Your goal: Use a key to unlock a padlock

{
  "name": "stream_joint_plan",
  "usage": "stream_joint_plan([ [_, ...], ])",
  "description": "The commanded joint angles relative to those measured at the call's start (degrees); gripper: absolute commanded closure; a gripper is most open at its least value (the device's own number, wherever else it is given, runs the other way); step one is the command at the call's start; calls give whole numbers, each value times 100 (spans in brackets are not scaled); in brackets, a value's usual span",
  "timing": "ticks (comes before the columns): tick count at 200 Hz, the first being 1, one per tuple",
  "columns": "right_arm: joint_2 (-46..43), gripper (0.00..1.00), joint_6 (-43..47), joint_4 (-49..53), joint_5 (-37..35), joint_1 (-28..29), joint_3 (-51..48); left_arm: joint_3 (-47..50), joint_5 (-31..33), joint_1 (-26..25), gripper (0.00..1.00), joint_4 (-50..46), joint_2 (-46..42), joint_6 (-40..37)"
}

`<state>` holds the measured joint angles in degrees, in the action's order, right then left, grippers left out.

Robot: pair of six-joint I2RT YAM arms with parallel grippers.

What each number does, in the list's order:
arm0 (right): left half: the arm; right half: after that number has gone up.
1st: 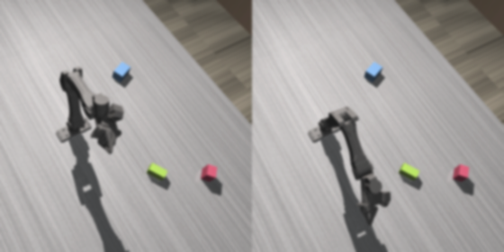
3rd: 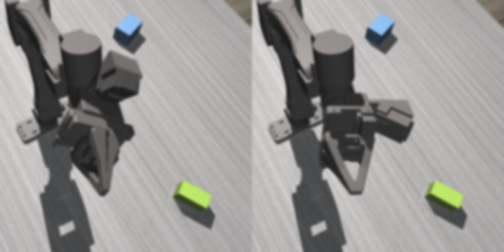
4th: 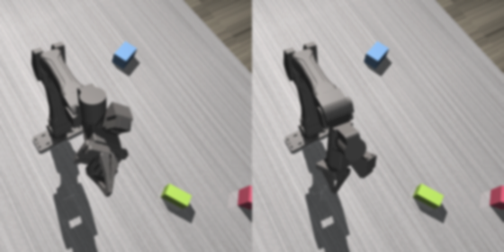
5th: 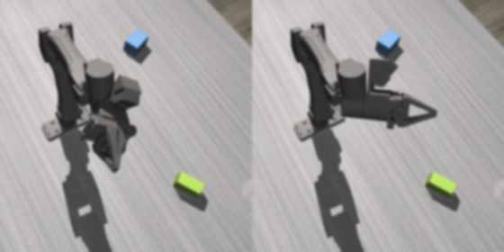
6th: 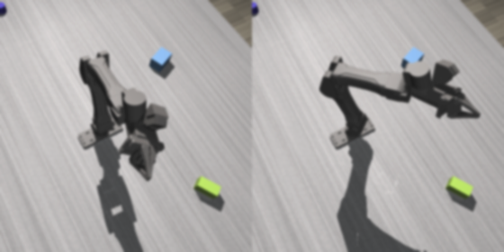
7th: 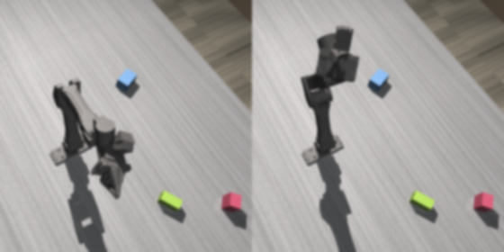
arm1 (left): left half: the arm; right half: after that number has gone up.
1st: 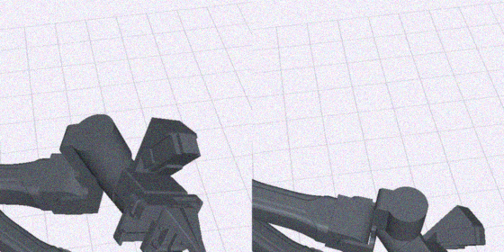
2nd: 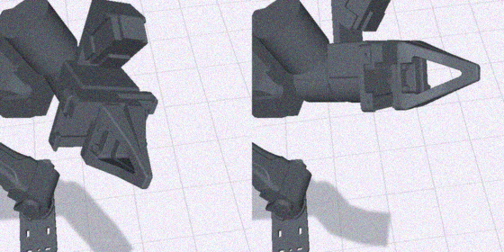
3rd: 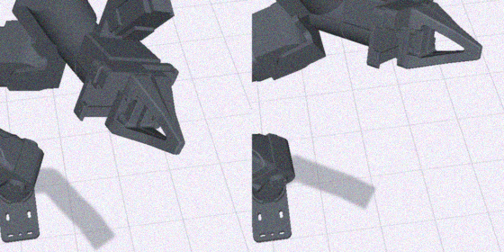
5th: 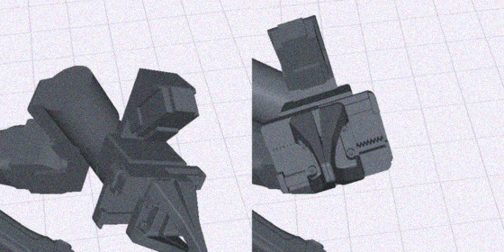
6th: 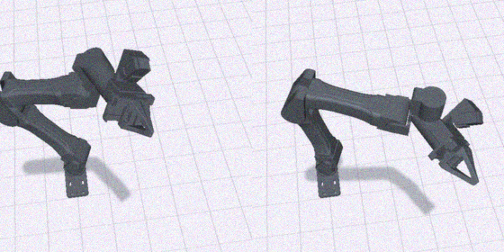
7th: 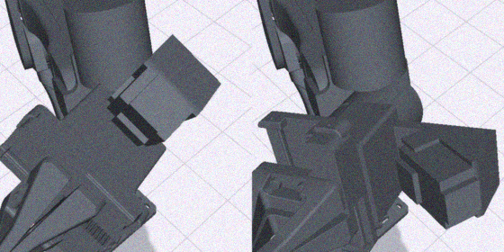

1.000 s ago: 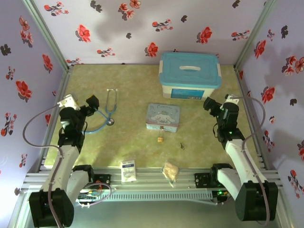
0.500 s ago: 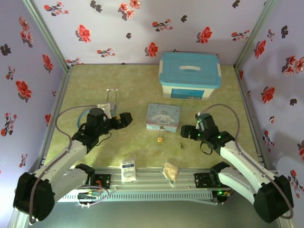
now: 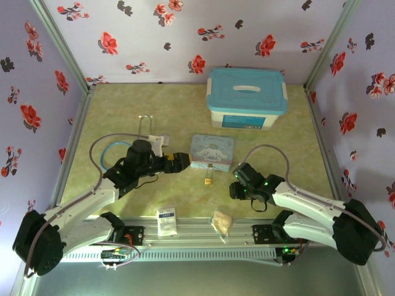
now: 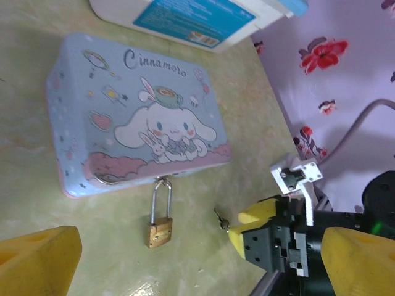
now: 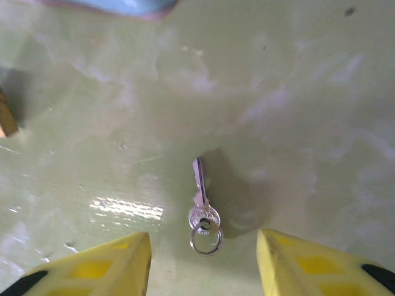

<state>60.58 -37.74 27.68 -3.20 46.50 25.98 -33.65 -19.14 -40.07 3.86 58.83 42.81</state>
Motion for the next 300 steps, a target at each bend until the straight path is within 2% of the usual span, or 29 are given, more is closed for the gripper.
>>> stream_joint_plan([
  [1,177,53,-61,-78,-260,186,154,-231,-83,-127,0,82,210,97],
  [28,394,54,-49,-58,-433,278,154,-232,-74,-250,0,256,380,146],
  [42,441,59,-5,-164,-534,320,153,-217,-68,-294,0,399,506,207],
  [126,1130,72,241,-307,-576,415,426,-302,-71,-572,0,672,1054,298],
  [188,1422,97,427,-532,-337,414,496,-327,-14,-589,0,529,1030,161],
  [231,1126,100,365,-504,-237,405,469,-375,302,-596,0,228,983,38],
  [267,768,100,391,-845,144,386,435,97,1007,-1083,4,1351,689,108],
  [285,578,100,291,-1054,303,329,413,158,1511,-1321,8,1459,714,153],
  [300,378,100,175,-1287,427,302,380,211,1689,-1371,12,1514,870,426],
])
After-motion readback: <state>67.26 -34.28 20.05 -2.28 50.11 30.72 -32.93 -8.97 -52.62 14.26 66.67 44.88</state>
